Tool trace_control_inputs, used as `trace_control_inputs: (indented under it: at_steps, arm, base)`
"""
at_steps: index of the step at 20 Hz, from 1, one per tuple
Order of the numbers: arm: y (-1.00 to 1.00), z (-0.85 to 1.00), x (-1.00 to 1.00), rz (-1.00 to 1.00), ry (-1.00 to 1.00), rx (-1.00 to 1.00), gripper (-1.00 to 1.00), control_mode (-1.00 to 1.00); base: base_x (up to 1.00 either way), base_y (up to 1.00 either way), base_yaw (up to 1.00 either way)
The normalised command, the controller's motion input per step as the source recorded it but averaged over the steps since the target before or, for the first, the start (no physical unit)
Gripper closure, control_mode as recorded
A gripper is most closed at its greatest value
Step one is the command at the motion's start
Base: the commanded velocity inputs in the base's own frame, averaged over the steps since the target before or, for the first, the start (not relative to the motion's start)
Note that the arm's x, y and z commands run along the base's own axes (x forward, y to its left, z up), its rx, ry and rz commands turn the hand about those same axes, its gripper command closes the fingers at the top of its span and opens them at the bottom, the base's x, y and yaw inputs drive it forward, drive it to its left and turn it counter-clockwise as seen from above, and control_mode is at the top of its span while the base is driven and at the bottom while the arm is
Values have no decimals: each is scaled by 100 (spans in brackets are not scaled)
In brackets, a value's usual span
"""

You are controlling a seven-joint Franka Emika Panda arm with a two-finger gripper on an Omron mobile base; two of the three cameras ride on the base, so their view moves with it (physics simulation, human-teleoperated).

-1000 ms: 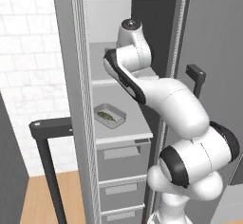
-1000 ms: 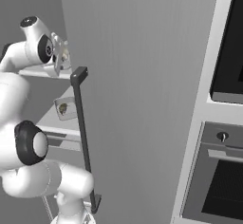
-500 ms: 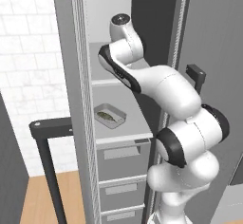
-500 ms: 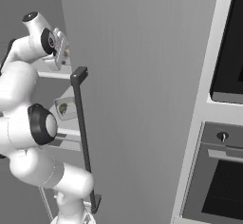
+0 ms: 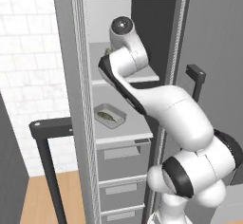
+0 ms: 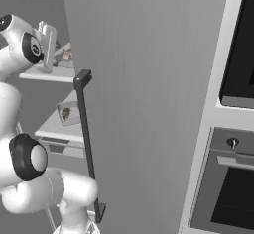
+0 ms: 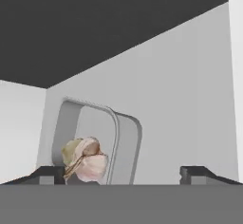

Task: Take the meat container that has the fish and place it on the second highest rack of the freezer. Then take the vegetable container that has the garlics and place it on the highest rack of the freezer.

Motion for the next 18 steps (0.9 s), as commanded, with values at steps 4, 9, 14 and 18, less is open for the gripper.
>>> trace_control_inputs:
  at_steps: [4, 9, 14, 18]
  arm:
    - [-10, 46, -100, 0, -14, 4, -100, -100]
    - [-35, 32, -100, 0, -2, 11, -100, -100]
    - [-36, 14, -100, 0, 0, 11, -100, -100]
    - [-31, 0, -100, 0, 11, 12, -100, -100]
  base:
    - [0, 0, 0]
    - [0, 0, 0]
    - [0, 0, 0]
    - [0, 0, 0]
